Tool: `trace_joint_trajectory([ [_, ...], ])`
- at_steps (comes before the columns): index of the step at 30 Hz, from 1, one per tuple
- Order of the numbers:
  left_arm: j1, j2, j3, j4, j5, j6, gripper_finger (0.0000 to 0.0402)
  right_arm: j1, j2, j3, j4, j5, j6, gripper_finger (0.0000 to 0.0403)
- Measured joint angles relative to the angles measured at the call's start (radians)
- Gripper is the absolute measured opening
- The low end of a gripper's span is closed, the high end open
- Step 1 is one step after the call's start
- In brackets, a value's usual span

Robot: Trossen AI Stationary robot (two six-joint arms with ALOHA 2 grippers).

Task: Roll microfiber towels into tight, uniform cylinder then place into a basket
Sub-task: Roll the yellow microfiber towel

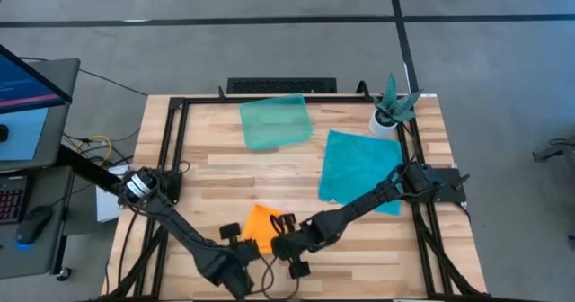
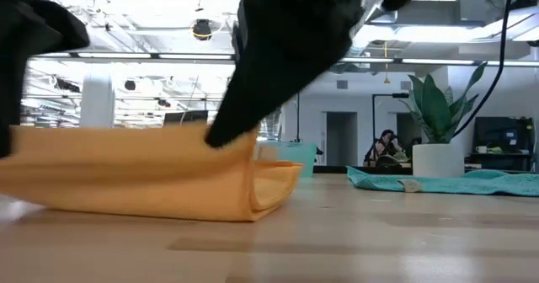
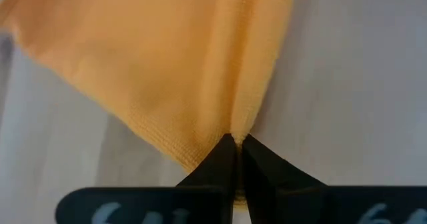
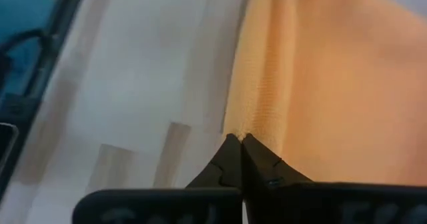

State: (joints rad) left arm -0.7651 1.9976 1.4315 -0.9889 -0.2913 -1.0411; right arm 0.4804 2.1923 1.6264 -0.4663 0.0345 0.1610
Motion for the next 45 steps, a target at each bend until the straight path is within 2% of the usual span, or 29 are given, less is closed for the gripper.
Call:
trace_joint_trajectory([
  [8,0.087,0.0,-0.034,0.008,0.054,0.009,0.0006,-0.02,0.038,-0.008,-0.021,0.006,0.023,0.0009],
  [15,0.054,0.0,-0.04,0.07,0.11,0.034,0.0006,-0.004,0.031,-0.007,-0.004,-0.009,0.015,0.0011],
  [24,-0.023,0.0,-0.037,0.246,0.176,0.052,0.0006,0.038,0.028,0.064,-0.008,-0.213,0.005,0.0013],
  [26,-0.028,-0.001,-0.037,0.262,0.183,0.06,0.0006,0.051,0.028,0.074,-0.008,-0.212,-0.028,0.0012],
  [30,-0.02,-0.001,-0.04,0.25,0.181,0.069,0.0006,0.049,0.028,0.08,-0.019,-0.14,-0.043,0.0009],
  [34,0.001,-0.001,-0.041,0.237,0.188,0.07,0.0006,0.021,0.04,0.08,-0.051,-0.19,0.043,0.0011],
  [40,0.015,0.0,-0.039,0.241,0.2,0.079,0.0006,0.016,0.041,0.07,-0.073,-0.189,0.069,0.0011],
  [45,0.014,-0.001,-0.039,0.241,0.201,0.087,0.0006,0.034,0.041,0.07,-0.066,-0.187,0.021,0.001],
])
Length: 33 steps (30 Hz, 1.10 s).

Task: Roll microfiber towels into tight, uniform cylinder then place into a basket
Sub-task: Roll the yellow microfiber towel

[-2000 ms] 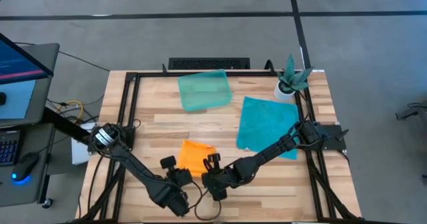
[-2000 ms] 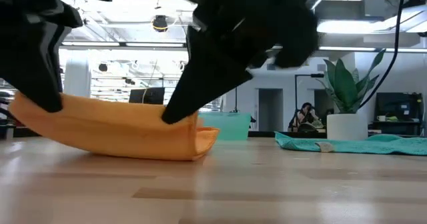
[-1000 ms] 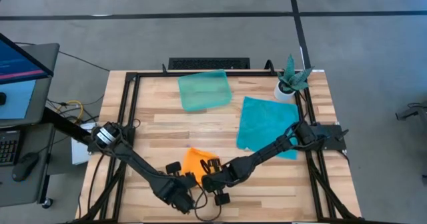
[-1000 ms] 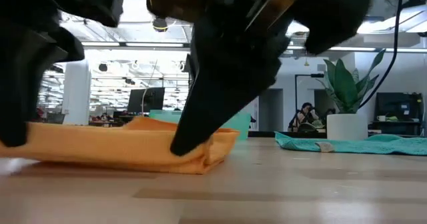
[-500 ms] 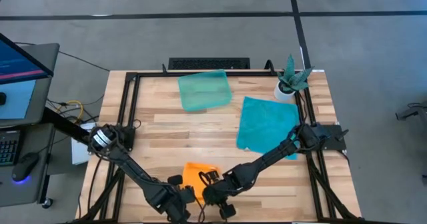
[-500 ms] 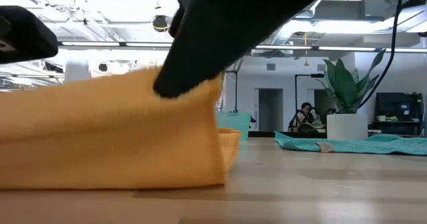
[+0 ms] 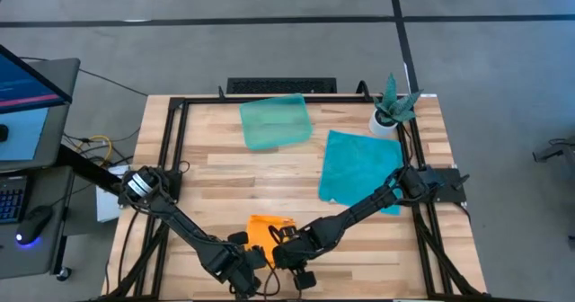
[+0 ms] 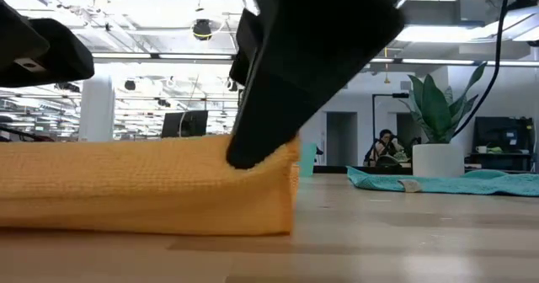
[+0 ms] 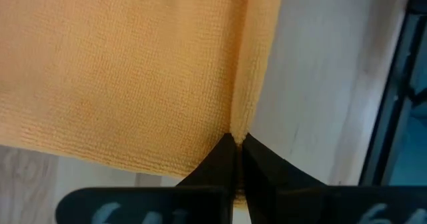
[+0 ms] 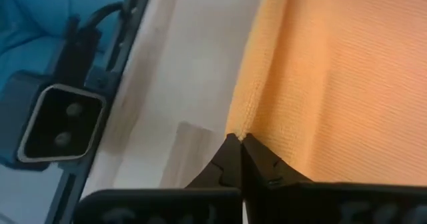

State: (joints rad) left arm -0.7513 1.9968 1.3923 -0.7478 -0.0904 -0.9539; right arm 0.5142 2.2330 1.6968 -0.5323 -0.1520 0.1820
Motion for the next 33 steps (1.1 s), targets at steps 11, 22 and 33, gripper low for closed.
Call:
trace_joint_trajectory([
  [11,-0.025,-0.003,0.003,0.017,0.021,-0.019,0.0007,0.023,0.0,0.028,0.014,-0.061,0.015,0.0005],
  [22,0.018,-0.003,-0.003,0.007,0.055,0.034,0.0007,0.019,0.012,0.012,0.026,-0.109,0.061,0.0006],
  [33,0.059,-0.001,-0.043,0.016,0.077,0.022,0.0007,-0.019,0.013,-0.089,0.12,-0.135,0.158,0.0009],
])
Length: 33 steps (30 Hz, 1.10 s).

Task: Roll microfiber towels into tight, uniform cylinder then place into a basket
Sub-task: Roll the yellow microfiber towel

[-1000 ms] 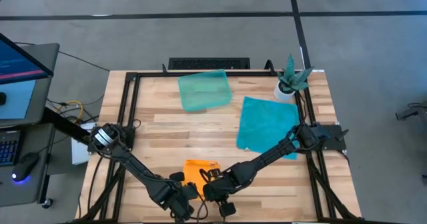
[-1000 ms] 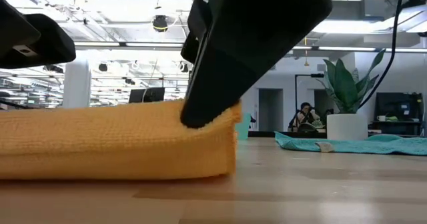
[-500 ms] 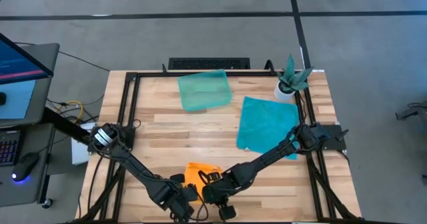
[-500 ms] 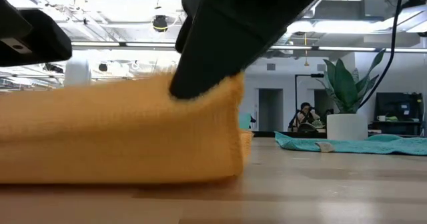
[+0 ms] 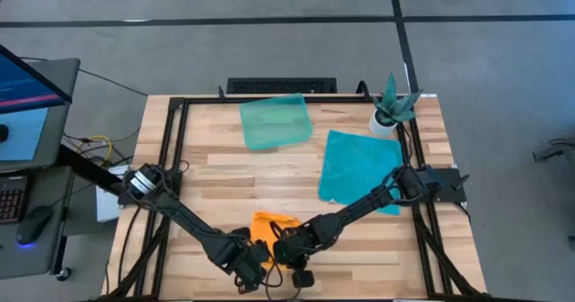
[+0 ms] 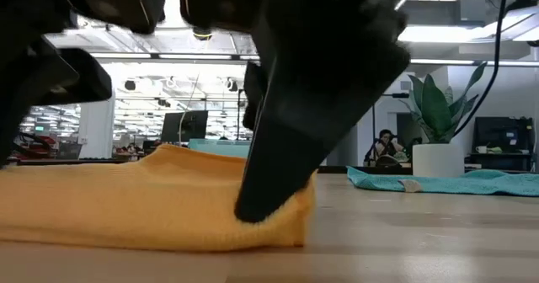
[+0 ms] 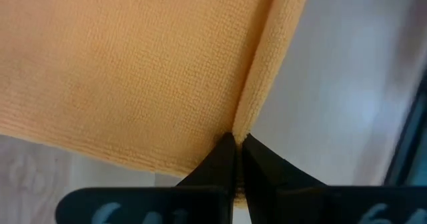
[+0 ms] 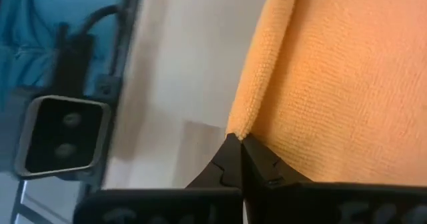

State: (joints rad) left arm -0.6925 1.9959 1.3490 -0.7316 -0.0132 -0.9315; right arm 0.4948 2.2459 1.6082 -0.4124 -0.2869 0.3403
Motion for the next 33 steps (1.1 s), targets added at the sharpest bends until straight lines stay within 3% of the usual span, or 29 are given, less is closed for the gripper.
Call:
trace_joint_trajectory([
  [15,0.012,0.0,-0.012,0.004,-0.013,-0.025,0.0007,-0.054,-0.002,-0.025,-0.011,0.046,0.183,0.0009],
  [33,0.01,0.0,-0.012,-0.014,-0.067,0.048,0.0018,-0.069,-0.002,-0.026,-0.013,0.065,0.21,0.001],
])
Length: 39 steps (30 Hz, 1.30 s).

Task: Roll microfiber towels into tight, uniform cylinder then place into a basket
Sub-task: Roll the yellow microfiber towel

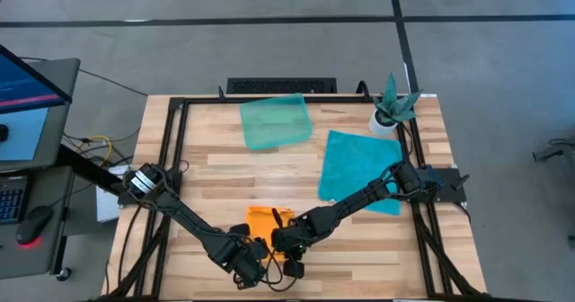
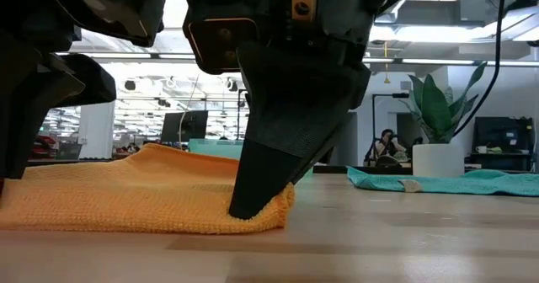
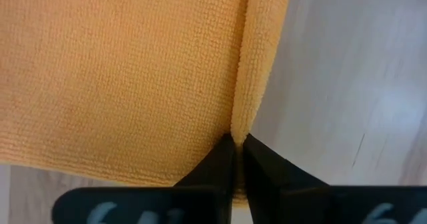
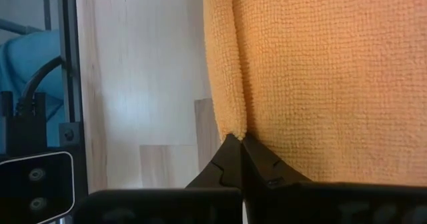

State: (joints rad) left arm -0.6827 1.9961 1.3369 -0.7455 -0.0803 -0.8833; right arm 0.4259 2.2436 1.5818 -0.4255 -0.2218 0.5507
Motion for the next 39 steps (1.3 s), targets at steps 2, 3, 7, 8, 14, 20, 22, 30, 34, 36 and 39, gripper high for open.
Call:
trace_joint_trajectory([
  [2,0.0,0.0,0.0,-0.005,-0.01,0.0,0.0034,0.0,0.0,0.0,-0.001,0.0,0.0,0.0009],
  [3,0.0,0.0,0.0,-0.008,-0.015,0.001,0.0044,0.0,0.0,0.0,-0.003,0.0,0.0,0.001],
  [7,-0.001,0.0,-0.001,-0.01,-0.021,0.002,0.0088,0.0,0.0,0.0,-0.005,0.001,0.001,0.001],
  [8,-0.001,0.0,-0.001,-0.01,-0.02,0.009,0.0098,0.0,0.0,0.0,-0.006,0.001,0.001,0.001],
  [14,-0.013,0.0,0.0,-0.01,-0.011,0.064,0.0124,0.0,0.0,0.0,-0.006,0.001,0.001,0.001],
  [20,-0.052,0.0,0.046,-0.097,-0.029,0.035,0.0118,0.0,0.0,0.0,-0.013,-0.001,0.001,0.001],
  [22,-0.073,0.001,0.076,-0.122,-0.052,0.026,0.0115,0.0,0.0,0.0,-0.013,-0.001,0.001,0.001],
  [30,-0.185,0.001,0.107,-0.003,-0.23,0.246,0.011,0.0,0.0,0.0,-0.013,0.0,0.001,0.001],
  [34,-0.187,0.001,0.073,0.046,-0.286,0.272,0.011,-0.001,0.0,0.0,-0.013,0.0,0.001,0.001],
  [36,-0.178,0.001,0.062,0.047,-0.31,0.273,0.011,-0.001,0.0,0.0,-0.013,0.0,0.0,0.001],
  [39,-0.156,0.001,0.039,0.067,-0.301,0.27,0.0109,-0.001,0.0,0.0,-0.013,0.0,0.0,0.001],
])
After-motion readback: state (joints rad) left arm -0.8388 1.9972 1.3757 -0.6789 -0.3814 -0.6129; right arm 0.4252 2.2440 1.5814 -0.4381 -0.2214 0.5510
